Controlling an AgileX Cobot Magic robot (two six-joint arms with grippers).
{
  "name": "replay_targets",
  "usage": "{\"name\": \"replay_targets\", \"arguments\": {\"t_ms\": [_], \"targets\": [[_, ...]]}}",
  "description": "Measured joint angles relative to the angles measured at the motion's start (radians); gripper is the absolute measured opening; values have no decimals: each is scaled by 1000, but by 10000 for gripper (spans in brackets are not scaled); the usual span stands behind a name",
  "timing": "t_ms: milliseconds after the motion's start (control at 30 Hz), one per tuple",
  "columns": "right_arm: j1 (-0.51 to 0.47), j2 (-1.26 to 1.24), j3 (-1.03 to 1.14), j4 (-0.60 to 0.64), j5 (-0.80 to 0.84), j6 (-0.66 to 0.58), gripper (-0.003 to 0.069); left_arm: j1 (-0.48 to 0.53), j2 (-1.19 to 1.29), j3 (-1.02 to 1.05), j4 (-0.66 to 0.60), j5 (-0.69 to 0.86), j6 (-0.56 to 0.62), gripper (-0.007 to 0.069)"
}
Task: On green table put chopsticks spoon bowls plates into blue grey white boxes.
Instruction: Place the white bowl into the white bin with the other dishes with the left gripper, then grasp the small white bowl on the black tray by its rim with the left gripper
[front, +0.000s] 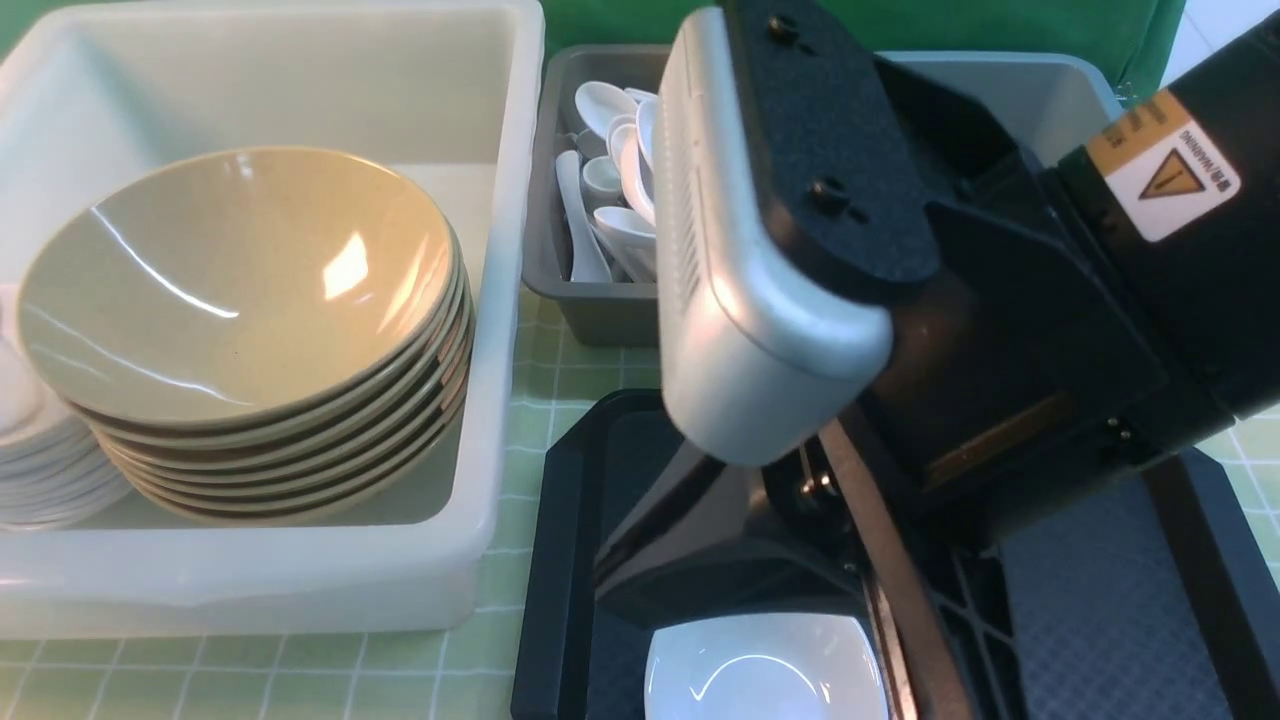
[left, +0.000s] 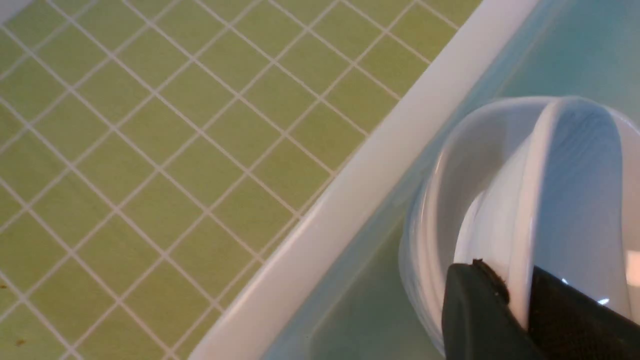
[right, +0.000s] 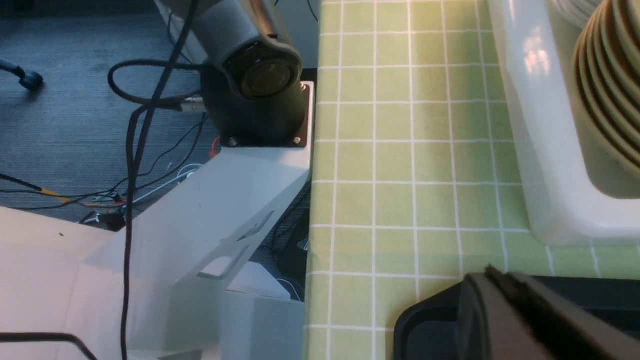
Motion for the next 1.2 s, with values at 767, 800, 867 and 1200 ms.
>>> {"name": "replay_targets", "arguments": {"t_ms": [767,800,867,1200], "targets": [[0,0,5,0,-111,121,47,-33,66,0,-11,94,-75,647],[0,0,12,0,-139,140,47,-33,60,0,-9,106,-66,657],[0,0,36,1,-199,171,47,-35,43,0,-3,126,-28,663],[-4,1,139,16,-351,214,47,-35,-18,-128,23,314,12,663]]}}
